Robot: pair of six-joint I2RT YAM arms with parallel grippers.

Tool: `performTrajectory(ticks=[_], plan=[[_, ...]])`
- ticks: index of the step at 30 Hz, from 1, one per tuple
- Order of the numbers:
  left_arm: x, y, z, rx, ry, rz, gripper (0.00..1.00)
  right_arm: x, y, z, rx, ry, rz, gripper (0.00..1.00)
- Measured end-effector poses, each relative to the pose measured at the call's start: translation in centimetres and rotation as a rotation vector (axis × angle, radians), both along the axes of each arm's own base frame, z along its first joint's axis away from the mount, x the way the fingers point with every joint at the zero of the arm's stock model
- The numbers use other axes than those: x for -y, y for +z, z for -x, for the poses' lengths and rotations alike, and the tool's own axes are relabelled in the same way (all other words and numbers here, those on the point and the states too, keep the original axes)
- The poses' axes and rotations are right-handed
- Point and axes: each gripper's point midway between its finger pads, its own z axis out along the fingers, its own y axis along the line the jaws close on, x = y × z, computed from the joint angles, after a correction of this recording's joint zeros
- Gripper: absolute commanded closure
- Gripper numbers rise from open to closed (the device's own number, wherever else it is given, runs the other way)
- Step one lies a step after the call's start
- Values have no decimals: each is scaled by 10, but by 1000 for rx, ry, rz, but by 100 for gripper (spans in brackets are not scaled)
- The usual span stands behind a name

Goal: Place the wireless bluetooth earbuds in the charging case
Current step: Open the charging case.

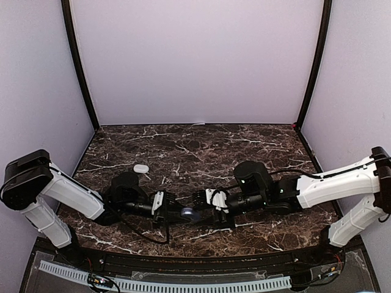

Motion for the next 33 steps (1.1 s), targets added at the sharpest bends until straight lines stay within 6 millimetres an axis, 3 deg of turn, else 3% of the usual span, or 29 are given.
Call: performTrajectory(ticks=[10, 26, 33], plan=[[0, 1, 1, -4, -4, 2, 83, -4, -8, 0, -10, -3, 13, 58], [-6, -5, -11, -104, 68, -10, 83, 5, -5, 3, -13, -13, -11, 61], [-10, -2, -33, -80, 170, 10, 84, 8, -2, 27, -50, 74, -29, 61]])
